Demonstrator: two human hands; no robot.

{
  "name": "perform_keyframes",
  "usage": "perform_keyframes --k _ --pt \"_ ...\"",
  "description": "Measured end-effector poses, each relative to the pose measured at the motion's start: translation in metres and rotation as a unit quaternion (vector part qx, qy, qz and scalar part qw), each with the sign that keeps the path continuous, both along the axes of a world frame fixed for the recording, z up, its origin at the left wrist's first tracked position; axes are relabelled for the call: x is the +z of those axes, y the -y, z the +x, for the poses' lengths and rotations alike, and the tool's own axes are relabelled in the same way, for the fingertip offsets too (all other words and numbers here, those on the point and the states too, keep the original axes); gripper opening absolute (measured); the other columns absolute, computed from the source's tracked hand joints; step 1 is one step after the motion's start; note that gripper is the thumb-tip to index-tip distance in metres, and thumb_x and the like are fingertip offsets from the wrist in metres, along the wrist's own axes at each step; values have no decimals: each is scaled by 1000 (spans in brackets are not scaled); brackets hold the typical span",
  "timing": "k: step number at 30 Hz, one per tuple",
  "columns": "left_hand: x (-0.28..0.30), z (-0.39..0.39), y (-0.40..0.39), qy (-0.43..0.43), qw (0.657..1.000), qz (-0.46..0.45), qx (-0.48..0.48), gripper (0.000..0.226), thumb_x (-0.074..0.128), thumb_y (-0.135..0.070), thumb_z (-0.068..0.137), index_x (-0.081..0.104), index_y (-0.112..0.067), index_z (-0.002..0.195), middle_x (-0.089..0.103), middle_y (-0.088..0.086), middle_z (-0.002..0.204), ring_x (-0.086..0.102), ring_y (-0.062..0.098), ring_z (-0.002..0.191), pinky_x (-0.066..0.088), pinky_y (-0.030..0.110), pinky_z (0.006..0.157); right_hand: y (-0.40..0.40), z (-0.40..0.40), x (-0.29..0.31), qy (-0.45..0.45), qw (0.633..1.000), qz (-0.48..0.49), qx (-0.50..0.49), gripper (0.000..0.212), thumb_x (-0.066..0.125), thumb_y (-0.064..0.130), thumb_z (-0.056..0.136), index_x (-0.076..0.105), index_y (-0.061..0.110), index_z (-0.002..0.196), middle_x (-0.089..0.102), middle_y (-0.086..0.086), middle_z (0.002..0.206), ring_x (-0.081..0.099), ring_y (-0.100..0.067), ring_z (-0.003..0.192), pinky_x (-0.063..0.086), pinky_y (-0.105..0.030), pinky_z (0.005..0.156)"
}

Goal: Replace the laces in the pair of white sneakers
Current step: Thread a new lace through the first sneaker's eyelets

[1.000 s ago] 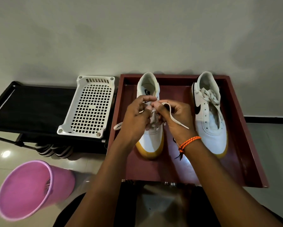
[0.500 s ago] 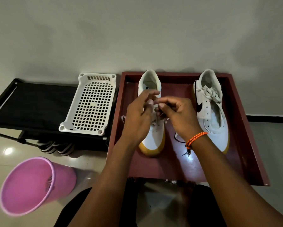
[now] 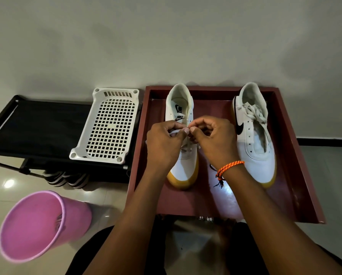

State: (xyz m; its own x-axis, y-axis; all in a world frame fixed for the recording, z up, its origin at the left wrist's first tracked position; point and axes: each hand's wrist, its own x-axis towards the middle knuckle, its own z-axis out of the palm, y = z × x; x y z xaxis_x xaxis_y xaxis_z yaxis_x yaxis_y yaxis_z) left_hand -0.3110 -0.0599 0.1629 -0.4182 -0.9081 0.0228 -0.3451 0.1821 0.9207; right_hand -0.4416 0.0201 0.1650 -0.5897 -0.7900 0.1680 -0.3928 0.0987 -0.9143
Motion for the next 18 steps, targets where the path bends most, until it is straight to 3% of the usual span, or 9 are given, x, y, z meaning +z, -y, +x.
perform_keyframes --k 3,5,9,15,18 --pt "0 -2 -3 32 999 -13 31 7 81 -31 92 85 -27 97 78 -13 96 73 6 94 62 42 84 1 0 -4 6 1000 21 -9 13 72 12 90 79 22 89 76 7 75 75 -12 71 65 -46 69" --pt "2 -1 -6 100 992 -60 57 5 79 -31 95 83 -28 98 73 -11 101 71 9 96 60 40 81 1 -1 -7 14 999 37 -33 19 68 6 90 77 22 86 74 6 73 74 -12 68 65 -44 67" --pt "5 0 -12 218 961 -154 76 10 72 -30 100 80 -27 104 69 -7 105 69 16 97 57 41 75 -2 -7 -12 -17 993 86 -74 23 67 2 89 78 21 89 72 11 77 68 -3 72 60 -31 70" --pt "4 -7 -18 200 972 -104 65 11 73 -27 97 82 -26 91 75 -8 100 71 15 89 59 39 73 -3 -2 -13 2 989 146 -30 24 73 10 91 78 21 111 74 11 91 72 -9 86 63 -39 85" --pt "1 -9 -16 157 985 -49 51 11 75 -22 96 82 -24 89 77 -11 97 70 8 84 56 32 70 -5 -2 -9 6 989 142 -25 23 77 13 88 80 22 110 73 16 87 73 -8 85 62 -40 86"
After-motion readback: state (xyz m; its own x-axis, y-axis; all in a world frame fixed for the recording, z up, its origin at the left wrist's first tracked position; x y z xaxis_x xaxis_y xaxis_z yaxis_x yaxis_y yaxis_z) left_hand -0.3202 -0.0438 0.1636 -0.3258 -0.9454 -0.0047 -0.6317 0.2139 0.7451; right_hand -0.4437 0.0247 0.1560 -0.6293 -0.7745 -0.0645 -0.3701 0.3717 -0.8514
